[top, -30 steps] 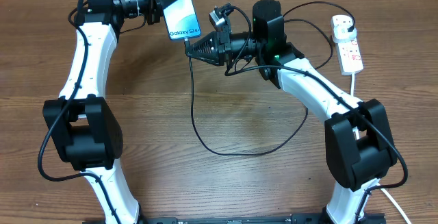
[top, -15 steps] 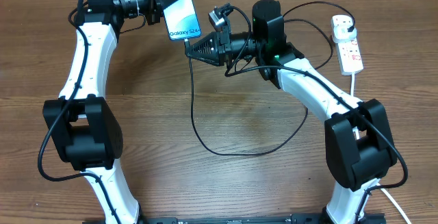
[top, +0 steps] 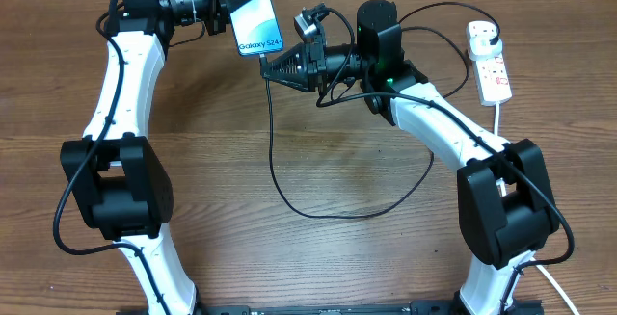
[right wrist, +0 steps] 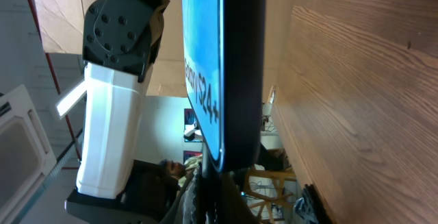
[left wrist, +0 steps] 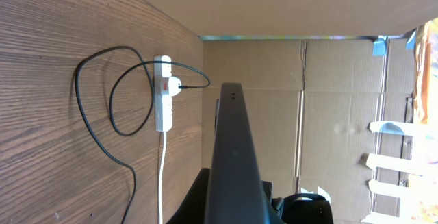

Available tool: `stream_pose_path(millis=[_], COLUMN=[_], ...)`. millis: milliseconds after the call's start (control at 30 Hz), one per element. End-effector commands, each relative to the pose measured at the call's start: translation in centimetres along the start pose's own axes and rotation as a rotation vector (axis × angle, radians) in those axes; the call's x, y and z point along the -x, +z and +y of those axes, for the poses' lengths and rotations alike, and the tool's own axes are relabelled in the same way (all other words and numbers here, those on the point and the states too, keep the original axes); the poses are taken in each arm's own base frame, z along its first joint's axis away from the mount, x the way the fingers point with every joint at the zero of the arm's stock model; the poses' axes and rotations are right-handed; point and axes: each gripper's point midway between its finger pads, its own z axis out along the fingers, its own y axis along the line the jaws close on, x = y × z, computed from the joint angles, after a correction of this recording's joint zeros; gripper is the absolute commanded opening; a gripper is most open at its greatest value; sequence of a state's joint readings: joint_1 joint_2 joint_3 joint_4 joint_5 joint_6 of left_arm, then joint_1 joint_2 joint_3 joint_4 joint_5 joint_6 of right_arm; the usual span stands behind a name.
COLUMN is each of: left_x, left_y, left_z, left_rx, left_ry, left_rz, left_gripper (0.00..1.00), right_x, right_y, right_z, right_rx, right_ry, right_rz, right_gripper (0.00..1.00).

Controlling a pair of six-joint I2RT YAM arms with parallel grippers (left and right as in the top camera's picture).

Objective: Plug charger to phone and switch on socket

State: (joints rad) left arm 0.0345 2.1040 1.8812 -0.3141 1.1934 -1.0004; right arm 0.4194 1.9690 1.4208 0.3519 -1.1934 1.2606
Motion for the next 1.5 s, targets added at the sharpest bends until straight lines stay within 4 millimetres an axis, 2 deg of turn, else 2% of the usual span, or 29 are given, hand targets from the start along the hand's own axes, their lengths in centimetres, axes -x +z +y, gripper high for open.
stream_pose_path(millis=[0,233,500,867,1167,1467], left_x=[-3.7,-3.6,-3.2,-3.0,-2.8,-2.3], left_y=[0.8,0.7,0.6,0.6,0.4,0.5], left_z=[-2.6,-2.6,-2.4,-2.3,-2.2,-1.8], left_rx=[-0.092,-0.091,-0.076,-0.068,-0.067,-0.048], left_ry=[-0.014,-0.02,-0.087,-0.109,-0.114,-0.125], left_rz=[0.174,0.17,0.154,0.144,0.137,0.103], left_gripper=[0.05,0.05,0.04,0.04,0.04,0.04], right_x=[4.4,4.8,4.9,4.3,4.6,4.1], right_y=[-1.7,-2.2,-2.2,-2.1,-3.0,-3.0], right_z=[0.1,0.1,1.3,1.4,1.3,1.4], right_rx=[-0.033,-0.029,0.01,0.023,0.028,0.031], right_ry=[0.019,0.045,0.041,0.113,0.156,0.161], right_rz=[-0.238,-0.255,-0.251,-0.217,-0.213,-0.184], right_gripper=[0.04,0.04,0.04,0.04,0.04,0.04])
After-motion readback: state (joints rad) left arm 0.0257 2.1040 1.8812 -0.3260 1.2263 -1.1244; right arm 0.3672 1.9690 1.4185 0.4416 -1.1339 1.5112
